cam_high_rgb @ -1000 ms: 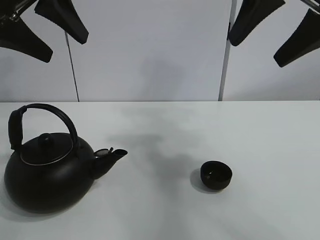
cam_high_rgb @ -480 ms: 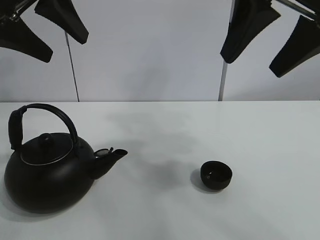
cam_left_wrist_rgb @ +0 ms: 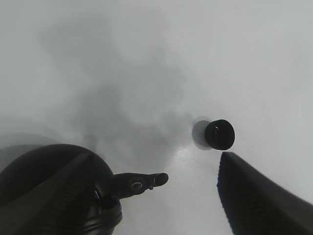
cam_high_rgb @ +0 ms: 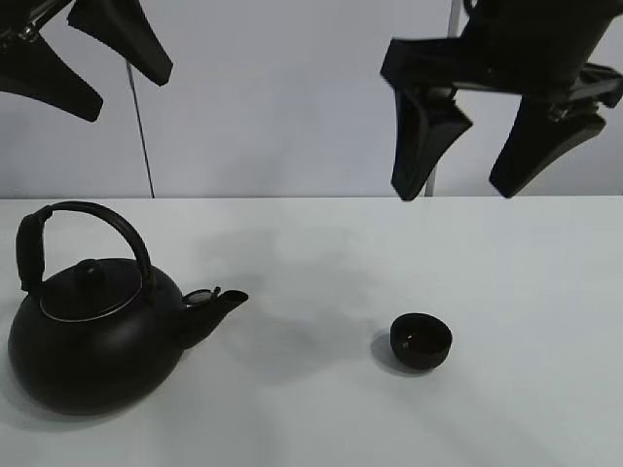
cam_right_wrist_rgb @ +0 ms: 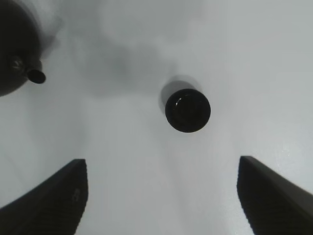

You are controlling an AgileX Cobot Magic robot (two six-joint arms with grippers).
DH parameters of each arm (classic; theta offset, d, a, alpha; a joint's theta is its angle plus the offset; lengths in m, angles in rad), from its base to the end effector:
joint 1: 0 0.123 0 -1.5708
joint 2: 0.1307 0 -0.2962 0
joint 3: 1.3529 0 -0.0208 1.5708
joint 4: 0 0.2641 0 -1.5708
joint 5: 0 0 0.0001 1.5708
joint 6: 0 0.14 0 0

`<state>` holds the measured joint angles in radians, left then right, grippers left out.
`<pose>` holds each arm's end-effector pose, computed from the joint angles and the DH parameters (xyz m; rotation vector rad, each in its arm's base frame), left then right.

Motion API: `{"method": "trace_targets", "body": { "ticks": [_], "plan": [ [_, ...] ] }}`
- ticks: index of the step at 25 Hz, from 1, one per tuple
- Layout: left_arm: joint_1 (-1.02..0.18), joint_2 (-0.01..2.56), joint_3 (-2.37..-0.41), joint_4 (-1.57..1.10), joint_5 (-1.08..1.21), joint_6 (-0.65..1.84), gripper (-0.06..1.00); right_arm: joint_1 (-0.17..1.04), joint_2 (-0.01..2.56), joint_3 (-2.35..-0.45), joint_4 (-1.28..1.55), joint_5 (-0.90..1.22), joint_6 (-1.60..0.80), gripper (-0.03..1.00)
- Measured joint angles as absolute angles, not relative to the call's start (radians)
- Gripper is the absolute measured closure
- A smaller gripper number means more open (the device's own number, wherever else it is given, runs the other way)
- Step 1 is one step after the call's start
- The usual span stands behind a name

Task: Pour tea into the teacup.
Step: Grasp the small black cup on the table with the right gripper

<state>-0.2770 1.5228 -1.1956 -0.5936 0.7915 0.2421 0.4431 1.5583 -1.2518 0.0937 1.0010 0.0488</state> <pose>0.3328 -0.1526 0.2720 0.2686 2.5249 -0.7070 0.3072 0.1580 0.2490 -0.5005 2.7683 0.2412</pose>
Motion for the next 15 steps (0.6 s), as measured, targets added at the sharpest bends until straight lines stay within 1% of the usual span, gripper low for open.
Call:
{"method": "trace_targets", "body": {
  "ticks": [15],
  "plan": [
    [-0.277,1.523,-1.196,-0.594,0.790,0.242,0.43,0.458,1.851,-1.253,0.083,0.887,0.074,0.39]
  ]
}}
